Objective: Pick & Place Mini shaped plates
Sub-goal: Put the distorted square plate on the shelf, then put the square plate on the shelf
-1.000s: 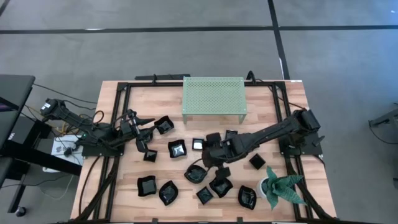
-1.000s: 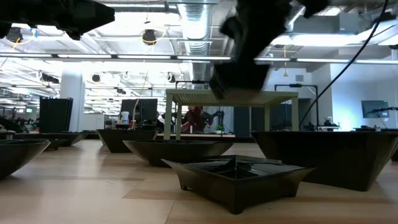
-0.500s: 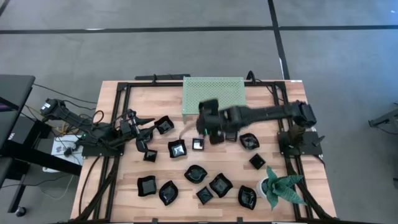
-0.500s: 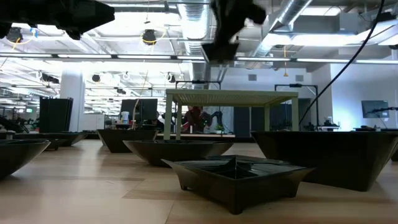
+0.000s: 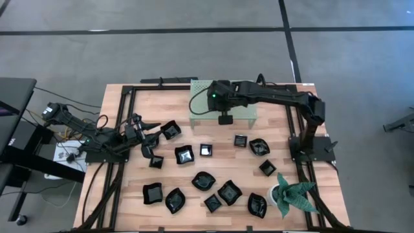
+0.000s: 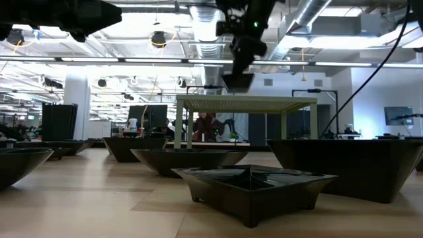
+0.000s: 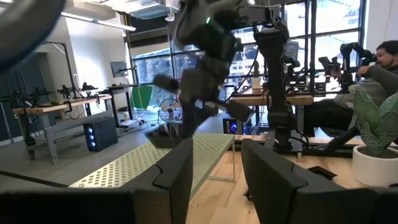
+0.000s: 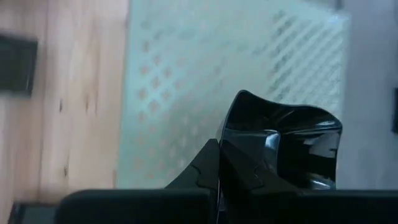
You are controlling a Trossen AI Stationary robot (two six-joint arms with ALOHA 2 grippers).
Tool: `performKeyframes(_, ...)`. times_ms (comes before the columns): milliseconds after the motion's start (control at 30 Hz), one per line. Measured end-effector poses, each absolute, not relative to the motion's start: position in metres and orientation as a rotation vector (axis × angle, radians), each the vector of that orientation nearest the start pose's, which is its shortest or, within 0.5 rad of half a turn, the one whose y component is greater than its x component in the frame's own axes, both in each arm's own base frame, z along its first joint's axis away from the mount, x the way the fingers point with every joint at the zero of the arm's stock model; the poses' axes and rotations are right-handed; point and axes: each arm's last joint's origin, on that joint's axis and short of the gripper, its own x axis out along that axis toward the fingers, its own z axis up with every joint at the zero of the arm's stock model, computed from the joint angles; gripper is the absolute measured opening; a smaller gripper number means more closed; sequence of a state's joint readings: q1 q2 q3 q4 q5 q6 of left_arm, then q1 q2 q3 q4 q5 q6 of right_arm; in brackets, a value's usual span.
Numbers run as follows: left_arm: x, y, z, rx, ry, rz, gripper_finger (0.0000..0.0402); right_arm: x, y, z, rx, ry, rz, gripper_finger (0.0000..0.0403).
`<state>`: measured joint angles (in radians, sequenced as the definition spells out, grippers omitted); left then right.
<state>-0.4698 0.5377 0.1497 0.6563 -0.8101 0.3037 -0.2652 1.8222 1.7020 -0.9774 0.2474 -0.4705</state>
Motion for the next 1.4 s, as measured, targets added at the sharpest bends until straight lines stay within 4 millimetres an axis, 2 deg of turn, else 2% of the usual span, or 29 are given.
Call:
performKeyframes(233,0.123,-0.039,0.225,0.089,-0.171,0.362,0.0138,0.359,-0.110,0.292,-0.410,1.249,-0.176,0.0001)
performKeyframes(600,0.123,-0.039,0.225,0.082,-0.173,0.361,0.0138,0.363,-0.114,0.290,-0.376,1.212,-0.230,0.0005)
performKeyframes(1033,0.123,-0.039,0.225,0.082,-0.173,0.361,0.0138,0.360,-0.122,0.290,-0.357,1.216,-0.252,0.0065)
performKeyframes(1200,0.123,-0.039,0.225,0.082,-0.173,0.361,0.0138,0.360,-0.095,0.298,-0.382,1.199,-0.210,0.0083)
performKeyframes(1300,0.123,-0.039,0.225,0.078,-0.173,0.361,0.0138,0.356,-0.068,0.313,-0.470,1.173,-0.228,0.0087)
performKeyframes(1400,0.123,-0.040,0.225,0.030,-0.188,0.328,0.0138,0.343,-0.035,0.333,-0.550,1.140,-0.245,0.0087)
